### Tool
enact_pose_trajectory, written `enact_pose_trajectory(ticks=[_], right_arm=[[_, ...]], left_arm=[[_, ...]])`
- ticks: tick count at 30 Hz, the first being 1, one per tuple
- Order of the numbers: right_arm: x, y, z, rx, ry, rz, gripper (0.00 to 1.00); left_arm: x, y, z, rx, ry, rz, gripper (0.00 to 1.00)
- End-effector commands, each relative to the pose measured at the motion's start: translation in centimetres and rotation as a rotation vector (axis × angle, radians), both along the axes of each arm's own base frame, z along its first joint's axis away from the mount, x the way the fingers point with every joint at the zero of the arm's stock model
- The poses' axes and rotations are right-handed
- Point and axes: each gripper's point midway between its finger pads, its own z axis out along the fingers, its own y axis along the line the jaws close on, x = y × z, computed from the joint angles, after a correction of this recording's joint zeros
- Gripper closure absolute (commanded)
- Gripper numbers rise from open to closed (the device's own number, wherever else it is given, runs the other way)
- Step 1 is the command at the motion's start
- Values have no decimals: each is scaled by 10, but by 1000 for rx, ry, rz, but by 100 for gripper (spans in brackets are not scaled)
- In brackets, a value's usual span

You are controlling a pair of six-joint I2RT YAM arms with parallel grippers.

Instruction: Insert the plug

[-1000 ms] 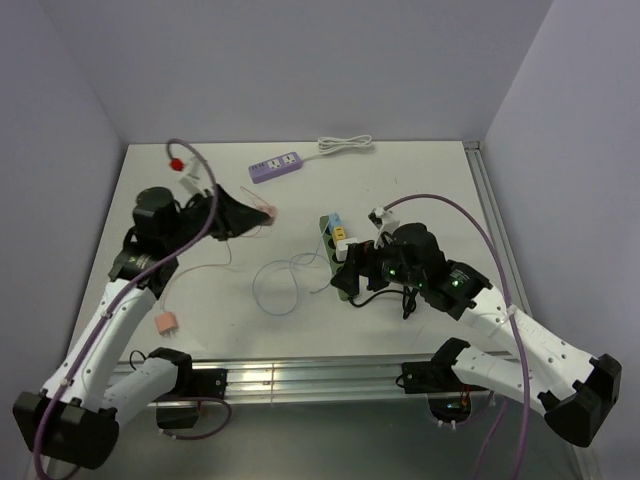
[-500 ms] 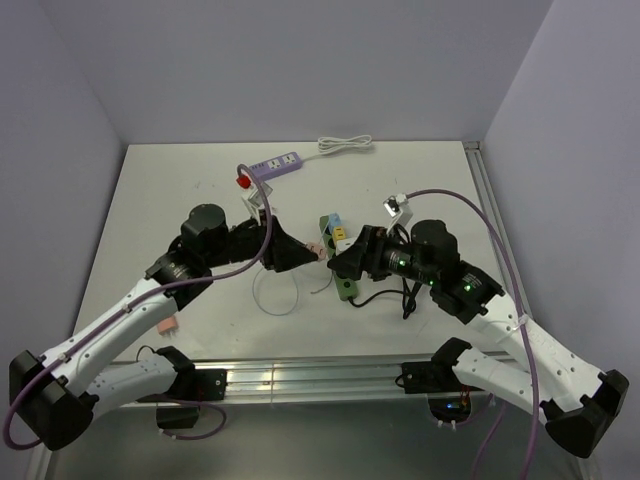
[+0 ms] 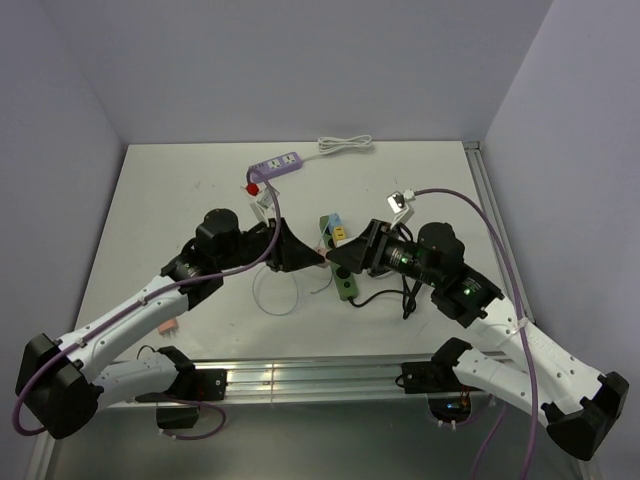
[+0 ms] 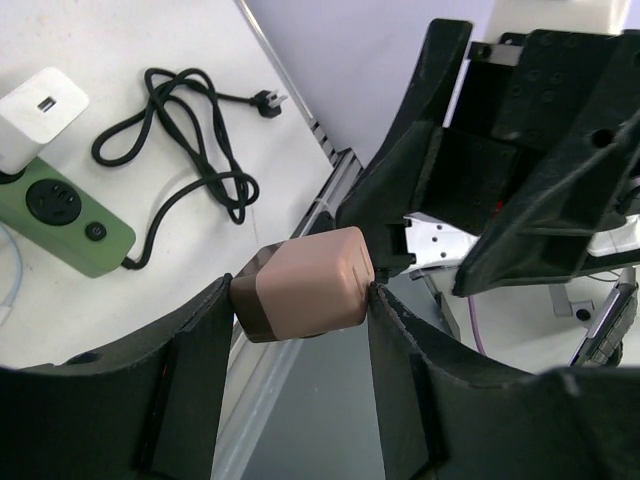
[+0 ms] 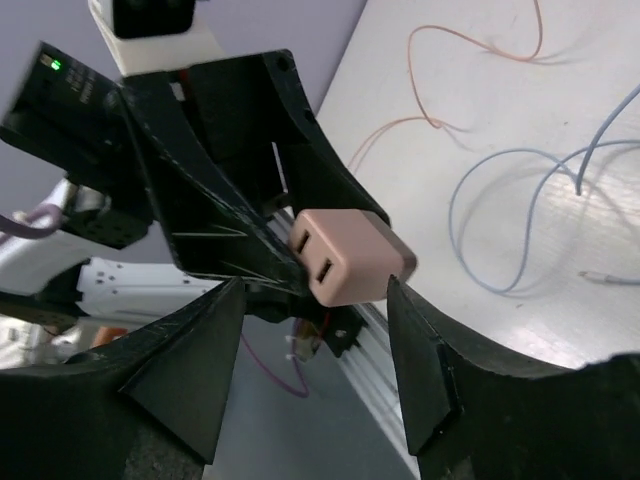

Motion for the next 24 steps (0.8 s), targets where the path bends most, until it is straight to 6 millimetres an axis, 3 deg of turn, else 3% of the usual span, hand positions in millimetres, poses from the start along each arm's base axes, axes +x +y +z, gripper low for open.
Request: enact_pose_trajectory(ticks=[1, 4, 10, 18, 24], right_arm=[[-2, -1, 15, -18, -125, 34, 35], [-7, -10, 11, -159, -329, 68, 35], [-29, 1, 7, -269, -494, 239, 33], [-33, 18, -8, -333, -553, 281, 40], [-20, 11, -14, -388, -564, 199, 40]], left_arm=[[-3, 1, 28, -68, -56, 2, 100], [-3, -1, 22, -39, 30, 8, 100], [-11, -11, 11, -36, 229, -47, 100], [-23, -9, 14, -82, 267, -77, 99], [-29, -3, 19, -77, 243, -82, 99]])
